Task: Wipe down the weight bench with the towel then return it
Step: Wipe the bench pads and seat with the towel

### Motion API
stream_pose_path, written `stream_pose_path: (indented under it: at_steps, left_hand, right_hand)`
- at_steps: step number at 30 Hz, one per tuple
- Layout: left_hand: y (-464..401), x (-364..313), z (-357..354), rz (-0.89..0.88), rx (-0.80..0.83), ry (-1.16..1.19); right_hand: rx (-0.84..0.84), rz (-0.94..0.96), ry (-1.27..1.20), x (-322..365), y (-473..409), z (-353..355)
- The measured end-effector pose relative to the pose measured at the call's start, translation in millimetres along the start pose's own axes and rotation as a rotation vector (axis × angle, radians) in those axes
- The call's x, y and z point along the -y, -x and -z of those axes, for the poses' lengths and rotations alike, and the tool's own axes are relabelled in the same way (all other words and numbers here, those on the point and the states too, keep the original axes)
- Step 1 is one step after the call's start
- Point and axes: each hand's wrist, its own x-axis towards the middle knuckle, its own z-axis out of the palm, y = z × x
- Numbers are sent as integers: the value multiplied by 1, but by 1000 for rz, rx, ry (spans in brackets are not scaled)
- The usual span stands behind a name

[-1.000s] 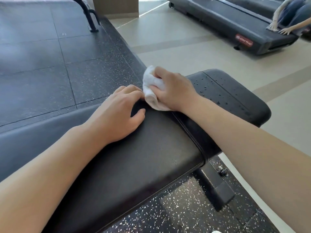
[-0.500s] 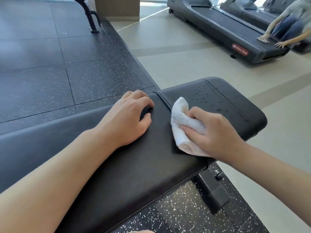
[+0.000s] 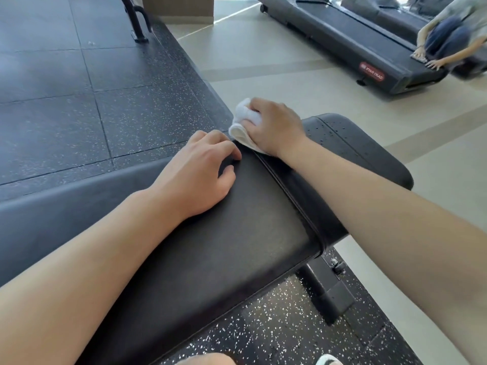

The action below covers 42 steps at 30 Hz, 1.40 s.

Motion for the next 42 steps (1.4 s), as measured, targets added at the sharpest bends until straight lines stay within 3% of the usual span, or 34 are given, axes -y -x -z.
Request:
stream_pose_path:
  at_steps: [6,10,18,29,35,38,42]
  left_hand:
    - [6,-5,2,-7,4,23]
    - [6,-19,-1,-102,42,49]
    - [9,-21,-3,-144,154,51]
    - [19,-37,-3,-195,213,-7]
    - [26,-49,-2,-289,219,23]
    - [28,-57,-6,-314,227,19]
    - [29,-56,-11,-323,232,28]
  right_hand:
    - [33,85,-129,-16,137,49]
    - [25,142,-178,-33,215,73]
    - [-12,64,-167,-37,129,49]
    - [-120,90,-159,-53,204,62]
    - [-226,-256,-56,-119,174,71]
    - [-294,-131,-46,-81,193,60]
    - [-216,101,-202,-31,218,51]
